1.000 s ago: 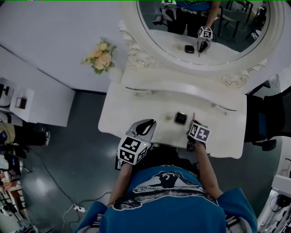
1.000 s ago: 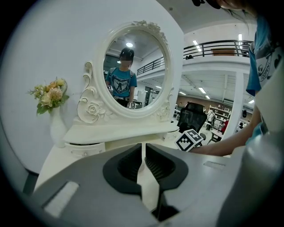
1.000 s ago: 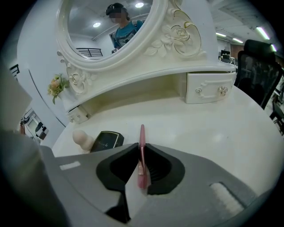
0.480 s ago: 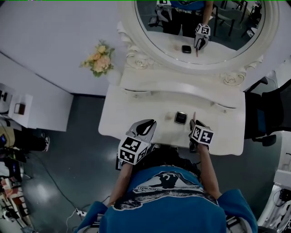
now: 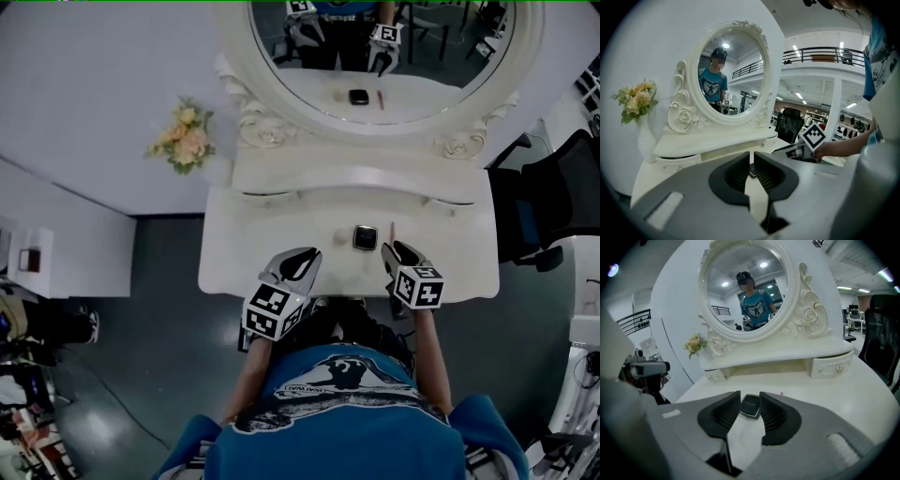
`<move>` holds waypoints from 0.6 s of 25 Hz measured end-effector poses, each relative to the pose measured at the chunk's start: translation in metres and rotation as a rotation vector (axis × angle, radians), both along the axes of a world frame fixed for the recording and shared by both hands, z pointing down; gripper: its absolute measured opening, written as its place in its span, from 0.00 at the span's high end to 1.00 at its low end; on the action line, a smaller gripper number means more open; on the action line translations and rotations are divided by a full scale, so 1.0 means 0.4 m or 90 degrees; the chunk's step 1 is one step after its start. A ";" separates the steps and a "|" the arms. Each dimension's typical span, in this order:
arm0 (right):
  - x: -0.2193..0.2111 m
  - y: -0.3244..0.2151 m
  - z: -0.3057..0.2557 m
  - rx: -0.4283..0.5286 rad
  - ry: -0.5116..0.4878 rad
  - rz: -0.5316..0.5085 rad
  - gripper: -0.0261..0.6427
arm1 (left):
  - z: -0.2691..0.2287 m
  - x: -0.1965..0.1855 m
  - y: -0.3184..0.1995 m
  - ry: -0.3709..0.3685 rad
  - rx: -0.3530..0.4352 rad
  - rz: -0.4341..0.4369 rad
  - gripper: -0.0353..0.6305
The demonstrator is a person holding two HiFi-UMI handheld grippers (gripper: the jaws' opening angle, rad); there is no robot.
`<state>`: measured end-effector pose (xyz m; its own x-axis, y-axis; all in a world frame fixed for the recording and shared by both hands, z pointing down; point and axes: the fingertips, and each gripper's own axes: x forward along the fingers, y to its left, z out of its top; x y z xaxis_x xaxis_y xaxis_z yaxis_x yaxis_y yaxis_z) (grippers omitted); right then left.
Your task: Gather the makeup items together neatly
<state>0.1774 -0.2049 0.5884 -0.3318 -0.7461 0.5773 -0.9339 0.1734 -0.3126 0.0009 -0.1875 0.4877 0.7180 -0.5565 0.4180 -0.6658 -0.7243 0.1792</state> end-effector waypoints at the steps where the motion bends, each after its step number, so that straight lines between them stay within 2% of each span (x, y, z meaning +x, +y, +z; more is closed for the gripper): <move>1: -0.011 0.005 -0.016 0.012 -0.006 -0.001 0.77 | 0.002 0.000 0.003 0.000 -0.001 0.010 0.88; 7: -0.077 0.041 -0.087 0.060 -0.039 0.002 0.77 | 0.020 -0.015 0.027 0.007 -0.016 0.049 0.88; 15: -0.136 0.092 -0.113 0.069 -0.037 -0.026 0.77 | 0.054 -0.015 0.047 0.024 -0.039 0.065 0.88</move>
<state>0.1229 -0.1681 0.5432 -0.3934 -0.7884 0.4729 -0.9062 0.2459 -0.3439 -0.0049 -0.1686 0.5092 0.7855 -0.4544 0.4201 -0.5813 -0.7746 0.2492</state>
